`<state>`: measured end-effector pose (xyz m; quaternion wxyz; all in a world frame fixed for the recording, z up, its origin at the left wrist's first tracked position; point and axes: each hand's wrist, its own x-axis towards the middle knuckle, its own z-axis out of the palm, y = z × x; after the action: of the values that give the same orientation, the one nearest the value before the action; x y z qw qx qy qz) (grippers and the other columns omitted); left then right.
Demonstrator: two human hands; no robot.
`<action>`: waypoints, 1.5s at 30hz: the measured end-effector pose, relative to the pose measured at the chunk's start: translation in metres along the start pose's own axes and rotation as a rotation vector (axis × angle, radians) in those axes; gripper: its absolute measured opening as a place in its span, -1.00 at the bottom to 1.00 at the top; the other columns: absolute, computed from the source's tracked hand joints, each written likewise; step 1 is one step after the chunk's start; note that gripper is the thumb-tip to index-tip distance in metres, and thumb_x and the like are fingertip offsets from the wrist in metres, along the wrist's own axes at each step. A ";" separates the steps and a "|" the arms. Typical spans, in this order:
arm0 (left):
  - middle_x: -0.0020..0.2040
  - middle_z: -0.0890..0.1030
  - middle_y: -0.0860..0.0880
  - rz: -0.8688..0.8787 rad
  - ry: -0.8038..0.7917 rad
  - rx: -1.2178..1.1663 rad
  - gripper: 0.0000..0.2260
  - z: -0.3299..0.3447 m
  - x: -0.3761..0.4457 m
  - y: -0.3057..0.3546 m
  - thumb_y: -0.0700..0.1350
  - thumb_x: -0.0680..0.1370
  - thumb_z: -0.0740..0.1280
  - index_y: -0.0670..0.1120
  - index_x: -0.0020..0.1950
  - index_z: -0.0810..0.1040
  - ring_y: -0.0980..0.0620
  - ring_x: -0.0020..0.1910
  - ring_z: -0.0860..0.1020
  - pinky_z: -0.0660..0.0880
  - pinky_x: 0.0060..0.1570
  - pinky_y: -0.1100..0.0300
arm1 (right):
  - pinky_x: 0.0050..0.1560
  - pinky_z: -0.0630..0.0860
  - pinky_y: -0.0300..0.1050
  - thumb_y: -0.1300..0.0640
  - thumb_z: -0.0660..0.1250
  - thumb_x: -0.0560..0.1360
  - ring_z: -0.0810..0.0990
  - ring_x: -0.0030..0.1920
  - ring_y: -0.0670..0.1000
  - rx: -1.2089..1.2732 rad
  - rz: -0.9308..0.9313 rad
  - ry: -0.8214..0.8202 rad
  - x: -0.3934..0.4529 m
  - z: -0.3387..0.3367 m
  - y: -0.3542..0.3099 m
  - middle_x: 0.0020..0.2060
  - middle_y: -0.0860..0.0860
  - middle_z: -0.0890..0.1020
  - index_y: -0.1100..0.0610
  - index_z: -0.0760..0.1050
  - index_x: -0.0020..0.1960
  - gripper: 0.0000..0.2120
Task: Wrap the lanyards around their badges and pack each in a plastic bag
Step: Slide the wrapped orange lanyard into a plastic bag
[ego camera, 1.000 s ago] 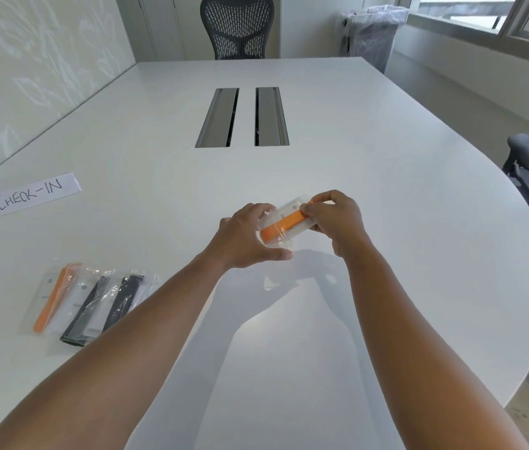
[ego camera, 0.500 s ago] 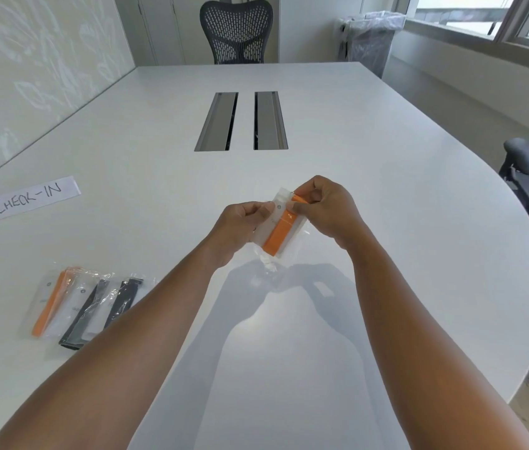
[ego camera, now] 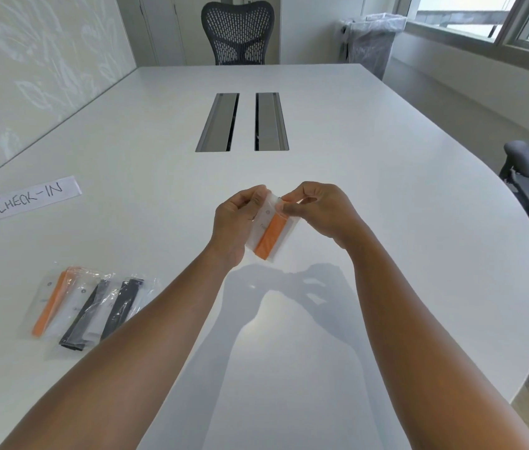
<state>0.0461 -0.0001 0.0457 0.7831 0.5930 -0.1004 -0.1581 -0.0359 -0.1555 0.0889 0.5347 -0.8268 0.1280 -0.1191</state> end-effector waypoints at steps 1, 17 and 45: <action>-0.02 0.72 0.06 0.004 0.007 -0.026 -0.91 0.001 -0.001 0.000 -0.06 0.58 0.42 -0.02 0.04 0.70 0.08 -0.06 0.66 0.60 -0.04 0.15 | -0.47 0.32 -0.42 -0.09 0.52 0.43 0.47 -0.42 -0.25 -0.003 0.010 -0.002 0.000 0.000 0.000 -0.32 -0.20 0.64 -0.04 0.67 -0.15 -0.87; -0.01 0.72 0.07 -0.037 -0.073 0.048 -0.88 -0.014 0.003 -0.002 -0.01 0.59 0.40 -0.01 0.07 0.66 0.15 -0.02 0.68 0.56 0.14 0.15 | -0.49 0.31 -0.49 0.18 0.49 0.46 0.48 -0.46 -0.30 -0.205 -0.099 0.019 0.009 -0.011 0.007 -0.44 -0.31 0.58 -0.06 0.64 -0.12 -0.86; -0.16 0.72 0.12 0.168 -0.032 0.351 -0.87 -0.035 0.000 -0.010 -0.11 0.53 0.50 0.09 0.03 0.71 0.20 -0.16 0.64 0.52 -0.07 0.39 | -0.05 0.61 -0.02 0.31 0.33 0.50 0.62 -0.18 -0.01 -0.009 0.041 0.121 0.003 -0.003 0.037 -0.19 -0.07 0.68 0.08 0.47 0.10 -0.77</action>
<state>0.0568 0.0285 0.0262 0.6765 0.7074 -0.1877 -0.0817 -0.0375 -0.1736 0.0562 0.5244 -0.8178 0.1775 -0.1574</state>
